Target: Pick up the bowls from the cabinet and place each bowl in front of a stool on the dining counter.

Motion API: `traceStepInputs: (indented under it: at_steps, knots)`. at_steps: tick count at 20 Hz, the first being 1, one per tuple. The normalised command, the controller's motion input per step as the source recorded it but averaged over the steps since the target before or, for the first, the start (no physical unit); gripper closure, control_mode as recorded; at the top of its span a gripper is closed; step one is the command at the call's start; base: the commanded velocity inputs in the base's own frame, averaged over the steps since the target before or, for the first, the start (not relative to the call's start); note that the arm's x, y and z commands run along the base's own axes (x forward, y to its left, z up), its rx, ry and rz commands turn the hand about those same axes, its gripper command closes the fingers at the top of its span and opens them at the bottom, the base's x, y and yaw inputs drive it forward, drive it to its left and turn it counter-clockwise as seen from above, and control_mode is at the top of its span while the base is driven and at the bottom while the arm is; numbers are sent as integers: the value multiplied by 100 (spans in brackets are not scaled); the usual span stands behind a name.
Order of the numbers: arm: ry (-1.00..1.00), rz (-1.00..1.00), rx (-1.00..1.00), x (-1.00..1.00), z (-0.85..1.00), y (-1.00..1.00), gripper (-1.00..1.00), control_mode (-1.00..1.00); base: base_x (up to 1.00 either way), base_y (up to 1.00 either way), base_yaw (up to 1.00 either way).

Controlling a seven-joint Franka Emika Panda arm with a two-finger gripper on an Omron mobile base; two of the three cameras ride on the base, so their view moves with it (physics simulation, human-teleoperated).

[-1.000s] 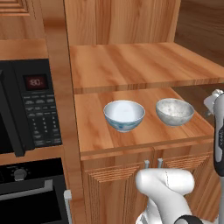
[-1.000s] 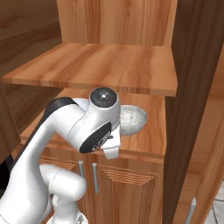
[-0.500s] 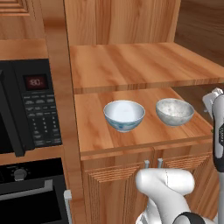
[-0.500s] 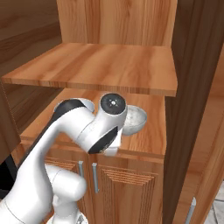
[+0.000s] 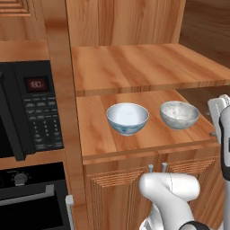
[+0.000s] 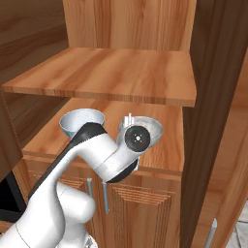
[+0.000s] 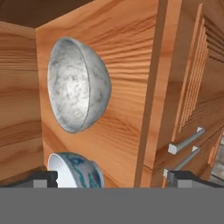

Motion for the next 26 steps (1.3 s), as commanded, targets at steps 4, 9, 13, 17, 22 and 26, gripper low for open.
traceStepInputs:
  at_steps: [4, 9, 13, 17, 22, 26]
  knots:
    - [-11, 0, 2, 41, -10, 4, -100, -100, 0, 0, 0]
    - [0, 0, 0, 38, -8, 0, -100, -100, 0, 0, 0]
    - [0, 0, 1, 42, -15, 0, -100, -100, 0, 0, 0]
    - [0, 0, 2, 47, -32, 0, -100, -100, 0, 0, 0]
    - [0, 0, 4, 46, -44, -10, -100, -100, 0, 0, 0]
    - [0, 0, 1, 48, -17, -4, -100, -100, 0, 0, 0]
